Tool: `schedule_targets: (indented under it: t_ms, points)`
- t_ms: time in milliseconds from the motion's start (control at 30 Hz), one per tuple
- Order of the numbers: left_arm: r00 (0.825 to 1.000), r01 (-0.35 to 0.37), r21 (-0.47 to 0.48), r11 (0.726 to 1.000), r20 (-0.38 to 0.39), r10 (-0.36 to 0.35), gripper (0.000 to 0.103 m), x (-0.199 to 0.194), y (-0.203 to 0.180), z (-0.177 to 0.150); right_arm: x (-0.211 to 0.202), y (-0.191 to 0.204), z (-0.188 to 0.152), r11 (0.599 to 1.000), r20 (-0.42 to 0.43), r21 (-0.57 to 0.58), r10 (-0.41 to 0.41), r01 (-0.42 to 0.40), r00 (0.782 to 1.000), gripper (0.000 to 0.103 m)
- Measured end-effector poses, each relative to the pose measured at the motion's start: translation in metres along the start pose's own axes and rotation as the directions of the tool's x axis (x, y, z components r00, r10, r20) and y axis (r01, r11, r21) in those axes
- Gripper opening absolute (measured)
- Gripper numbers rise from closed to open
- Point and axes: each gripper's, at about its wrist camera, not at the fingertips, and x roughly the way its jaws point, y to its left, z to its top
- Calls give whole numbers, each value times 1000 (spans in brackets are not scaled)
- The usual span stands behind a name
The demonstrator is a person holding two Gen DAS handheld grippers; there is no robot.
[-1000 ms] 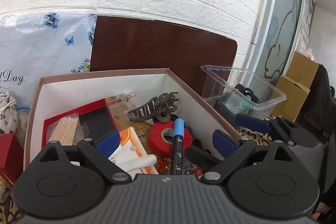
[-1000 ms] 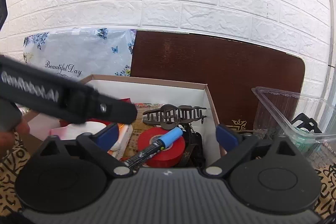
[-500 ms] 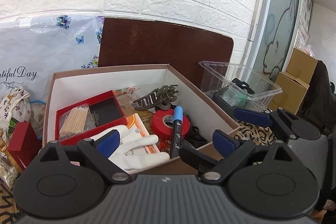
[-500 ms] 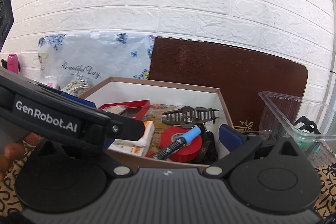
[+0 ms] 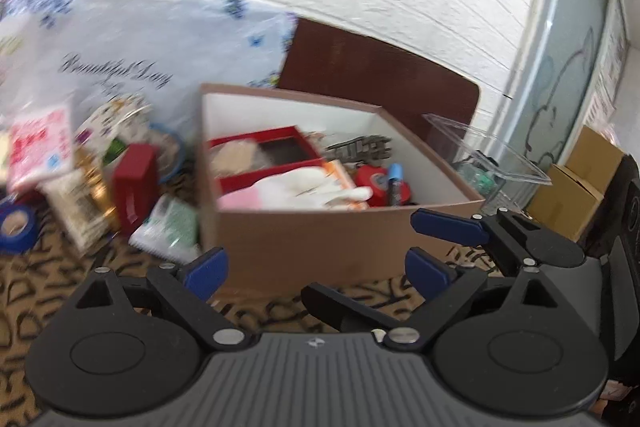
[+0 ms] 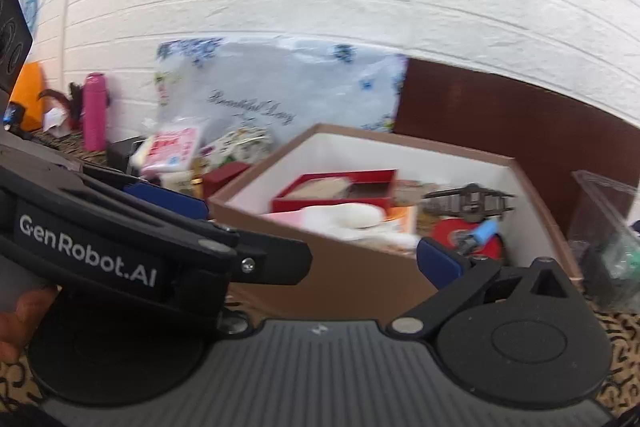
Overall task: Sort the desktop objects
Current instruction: 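Open the left tool to drop the marker into the box, then reach the left tool to the black marker while the right tool reaches the blue tape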
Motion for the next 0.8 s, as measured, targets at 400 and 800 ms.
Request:
schedule_targets:
  t_ms: [400,800]
  points:
    - [970,-241,-193,951,-17,243,98,-54,124,-22,45,102,-10,969,-96,-57,235,-242,967,101]
    - [931,-358,-310,881,-51,361,89,-35,238,-6,118,162,6,908,-164,-111,385,-405,908,100]
